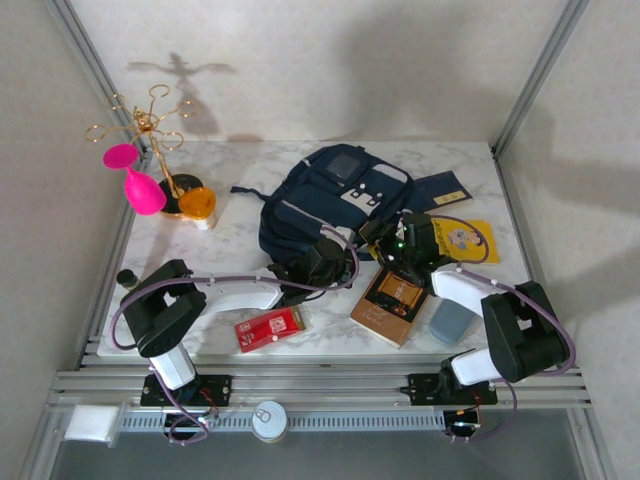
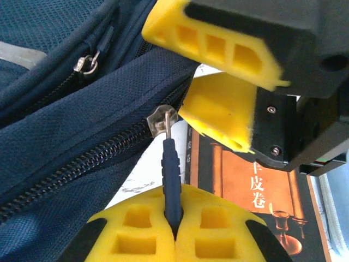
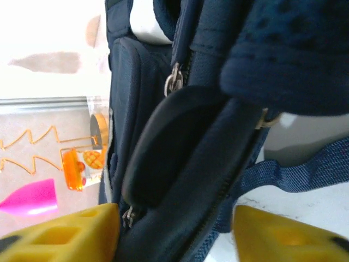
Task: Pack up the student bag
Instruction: Unzip the student bag at the center of the table.
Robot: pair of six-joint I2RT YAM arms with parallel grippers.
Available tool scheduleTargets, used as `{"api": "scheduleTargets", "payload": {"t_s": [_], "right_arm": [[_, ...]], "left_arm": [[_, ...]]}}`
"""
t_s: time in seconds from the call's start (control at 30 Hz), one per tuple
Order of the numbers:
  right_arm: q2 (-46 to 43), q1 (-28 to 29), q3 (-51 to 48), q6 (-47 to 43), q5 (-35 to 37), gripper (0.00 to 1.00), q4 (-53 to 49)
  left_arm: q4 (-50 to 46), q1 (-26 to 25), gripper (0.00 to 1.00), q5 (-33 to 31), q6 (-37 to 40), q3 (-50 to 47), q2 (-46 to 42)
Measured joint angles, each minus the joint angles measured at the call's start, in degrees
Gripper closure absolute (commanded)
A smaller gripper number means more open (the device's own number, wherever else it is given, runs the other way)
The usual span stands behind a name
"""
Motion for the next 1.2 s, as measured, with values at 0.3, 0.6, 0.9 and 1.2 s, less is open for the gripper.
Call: {"api": "scheduleTargets", "payload": {"t_s": [0.3, 0.6, 0.9, 1.2], "right_arm": [[0.0, -3.6, 4.2, -9.9, -1.4, 0.92, -6.8], [0.1, -12.2, 10.9, -23.6, -9.0, 0.88, -17.6], [-1.2, -12.3, 12.7, -25.4, -7.6, 0.12, -22.3], [-13.6, -3.4, -0.9, -11.1, -4.3, 0.01, -18.2]], "left_arm": [[-3.8, 0.0, 1.0, 0.3, 3.1, 0.9, -0.9], [-8.9, 1.8, 1.0, -0.3, 8.6, -4.9, -9.4], [-9.5, 2.6, 1.0, 0.3, 8.3, -4.9, -9.8], [-9.0, 2.6, 1.0, 1.4, 6.8, -4.7, -7.5]]}}
